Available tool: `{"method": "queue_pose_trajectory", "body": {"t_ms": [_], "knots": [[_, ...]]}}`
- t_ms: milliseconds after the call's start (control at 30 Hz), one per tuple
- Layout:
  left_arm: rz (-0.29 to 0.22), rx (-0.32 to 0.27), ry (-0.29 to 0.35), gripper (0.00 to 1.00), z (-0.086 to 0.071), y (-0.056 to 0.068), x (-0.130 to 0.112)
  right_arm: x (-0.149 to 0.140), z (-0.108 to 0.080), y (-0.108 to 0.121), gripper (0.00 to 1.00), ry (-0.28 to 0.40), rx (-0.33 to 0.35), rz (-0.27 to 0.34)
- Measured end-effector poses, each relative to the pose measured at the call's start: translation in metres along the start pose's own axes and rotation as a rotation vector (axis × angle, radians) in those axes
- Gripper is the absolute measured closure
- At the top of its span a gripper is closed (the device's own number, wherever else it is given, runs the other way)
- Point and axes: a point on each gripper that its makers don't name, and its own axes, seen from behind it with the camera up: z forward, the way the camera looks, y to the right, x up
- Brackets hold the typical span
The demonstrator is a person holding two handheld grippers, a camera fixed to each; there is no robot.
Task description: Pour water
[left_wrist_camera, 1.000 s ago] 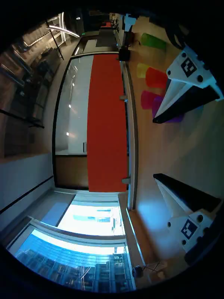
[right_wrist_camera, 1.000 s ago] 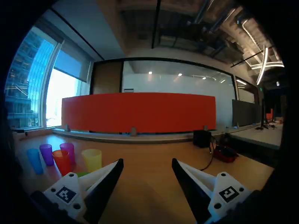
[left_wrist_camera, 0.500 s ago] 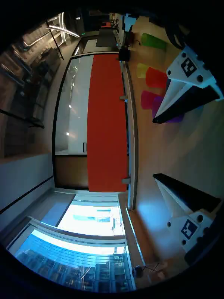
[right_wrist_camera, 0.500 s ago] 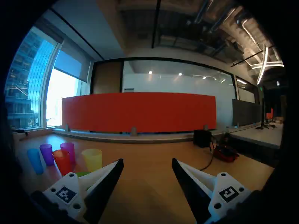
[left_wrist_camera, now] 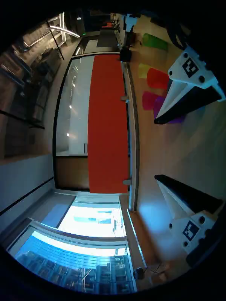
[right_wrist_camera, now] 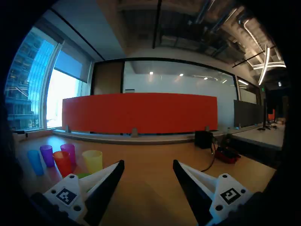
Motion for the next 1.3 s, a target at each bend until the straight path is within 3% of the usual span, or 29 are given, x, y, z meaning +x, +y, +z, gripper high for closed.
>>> {"method": "queue_pose_trajectory", "body": {"t_ms": [1300], "knots": [[0.0, 0.0, 0.0, 0.0, 0.0023, 0.0007, -0.0003, -0.0001, -0.0012, -0.0007, 0.0, 0.0, 0.0, 0.0]]}}
